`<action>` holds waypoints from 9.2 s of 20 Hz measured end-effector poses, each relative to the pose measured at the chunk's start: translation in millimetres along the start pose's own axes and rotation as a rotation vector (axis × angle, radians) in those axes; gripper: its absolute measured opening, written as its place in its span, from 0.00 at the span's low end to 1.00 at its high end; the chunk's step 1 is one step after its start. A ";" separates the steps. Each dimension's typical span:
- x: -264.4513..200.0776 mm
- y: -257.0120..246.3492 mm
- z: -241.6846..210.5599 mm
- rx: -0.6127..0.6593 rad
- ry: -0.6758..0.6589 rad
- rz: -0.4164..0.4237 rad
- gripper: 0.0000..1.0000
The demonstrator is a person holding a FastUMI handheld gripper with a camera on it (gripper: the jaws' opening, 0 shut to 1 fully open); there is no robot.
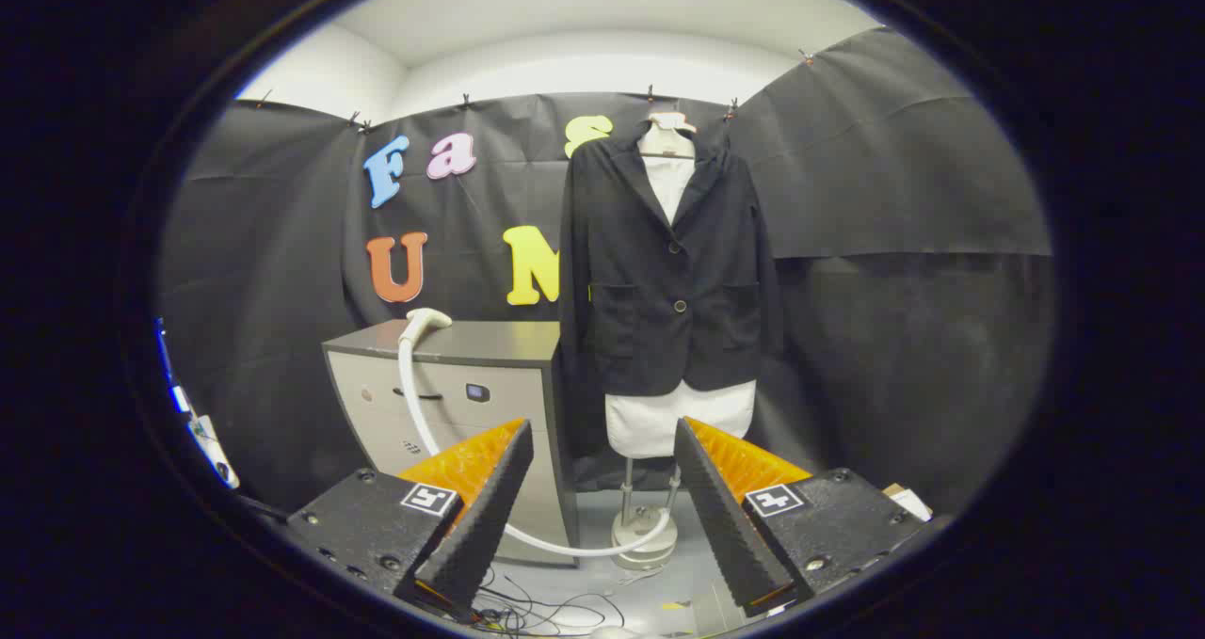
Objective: Iron the clothes twice with a garment steamer, once on the left side and once on the right side.
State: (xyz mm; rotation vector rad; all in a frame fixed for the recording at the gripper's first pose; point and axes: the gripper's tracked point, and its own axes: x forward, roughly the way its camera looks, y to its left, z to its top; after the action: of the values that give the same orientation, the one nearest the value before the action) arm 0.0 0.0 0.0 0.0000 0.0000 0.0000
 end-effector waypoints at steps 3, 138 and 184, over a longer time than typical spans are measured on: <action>-0.8 0.6 -1.5 0.002 0.004 -0.006 0.97; 267.5 -59.9 191.5 0.006 0.090 -0.120 0.36; 263.8 -76.2 -25.4 -0.050 0.498 -0.136 0.37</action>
State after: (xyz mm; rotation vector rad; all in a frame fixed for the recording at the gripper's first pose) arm 263.8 -76.2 -25.4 -0.0499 0.4984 -0.1364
